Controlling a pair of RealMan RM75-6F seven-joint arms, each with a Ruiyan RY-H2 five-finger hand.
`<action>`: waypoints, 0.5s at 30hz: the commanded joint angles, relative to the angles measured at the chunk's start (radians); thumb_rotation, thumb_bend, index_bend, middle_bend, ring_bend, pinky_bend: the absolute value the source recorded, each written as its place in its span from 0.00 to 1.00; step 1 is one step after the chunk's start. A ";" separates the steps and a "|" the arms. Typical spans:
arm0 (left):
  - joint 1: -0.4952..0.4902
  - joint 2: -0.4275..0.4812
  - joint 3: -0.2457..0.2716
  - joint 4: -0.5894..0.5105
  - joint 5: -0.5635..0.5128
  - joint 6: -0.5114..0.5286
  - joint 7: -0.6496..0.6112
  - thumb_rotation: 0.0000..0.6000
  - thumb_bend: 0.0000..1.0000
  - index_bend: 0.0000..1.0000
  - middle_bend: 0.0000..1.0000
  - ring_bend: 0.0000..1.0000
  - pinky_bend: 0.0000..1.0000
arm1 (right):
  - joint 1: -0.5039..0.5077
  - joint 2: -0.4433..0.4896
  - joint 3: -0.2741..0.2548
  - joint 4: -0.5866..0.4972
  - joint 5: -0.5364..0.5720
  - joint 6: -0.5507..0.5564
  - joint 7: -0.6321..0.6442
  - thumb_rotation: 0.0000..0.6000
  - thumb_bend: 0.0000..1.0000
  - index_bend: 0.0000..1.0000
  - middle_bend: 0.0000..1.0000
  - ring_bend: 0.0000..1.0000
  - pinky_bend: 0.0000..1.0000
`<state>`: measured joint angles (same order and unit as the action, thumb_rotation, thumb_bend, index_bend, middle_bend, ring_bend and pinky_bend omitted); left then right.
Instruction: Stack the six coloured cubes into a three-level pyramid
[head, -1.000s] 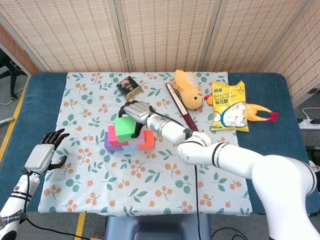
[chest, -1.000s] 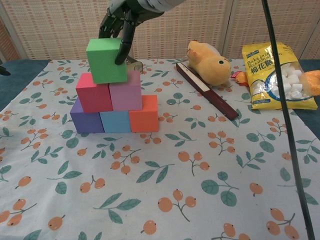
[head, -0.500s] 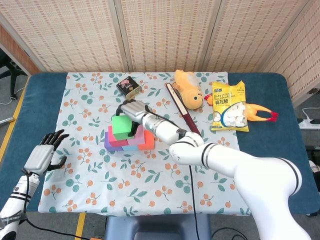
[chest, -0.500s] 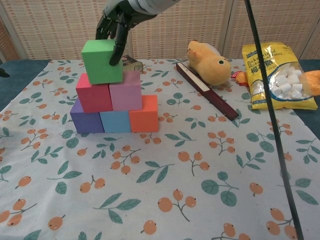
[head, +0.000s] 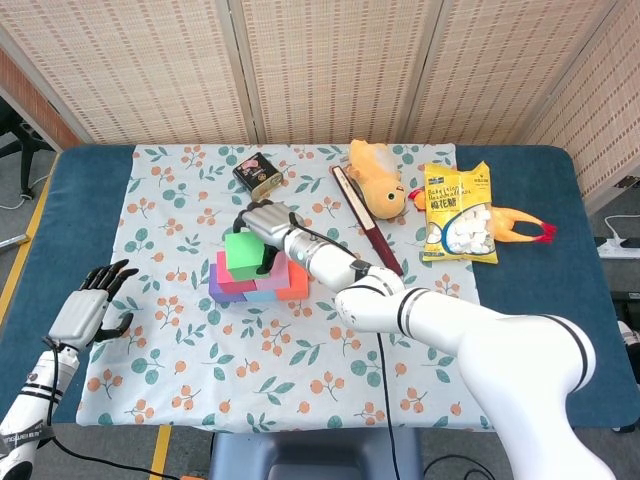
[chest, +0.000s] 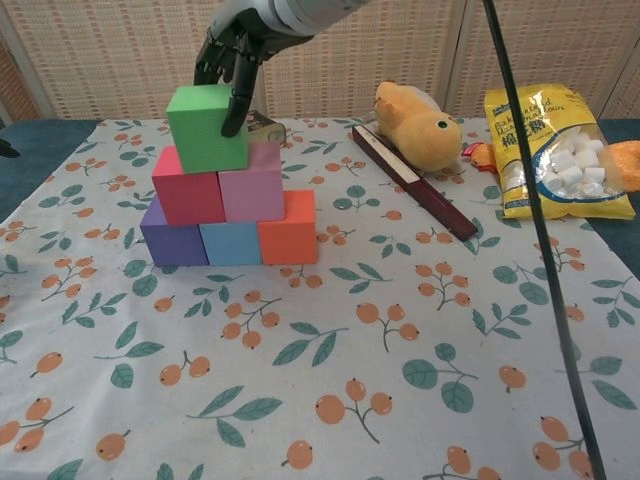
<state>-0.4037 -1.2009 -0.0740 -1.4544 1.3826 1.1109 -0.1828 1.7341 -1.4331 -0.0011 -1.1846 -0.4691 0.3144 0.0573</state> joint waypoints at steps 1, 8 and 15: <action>0.000 -0.001 0.000 0.002 0.001 0.000 -0.003 1.00 0.44 0.13 0.00 0.00 0.00 | 0.003 0.001 -0.004 -0.005 0.007 0.005 -0.001 0.98 0.15 0.40 0.13 0.00 0.01; -0.001 -0.002 0.001 0.005 0.003 -0.003 -0.008 1.00 0.44 0.13 0.00 0.00 0.00 | 0.014 0.001 -0.021 -0.012 0.028 0.012 -0.011 0.98 0.15 0.40 0.13 0.00 0.00; 0.002 -0.001 0.000 0.008 0.004 0.002 -0.013 1.00 0.44 0.13 0.00 0.00 0.00 | 0.019 0.002 -0.028 -0.020 0.043 0.023 -0.018 0.95 0.15 0.26 0.13 0.00 0.00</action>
<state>-0.4022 -1.2020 -0.0736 -1.4460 1.3870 1.1130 -0.1959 1.7534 -1.4323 -0.0297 -1.2033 -0.4268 0.3365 0.0393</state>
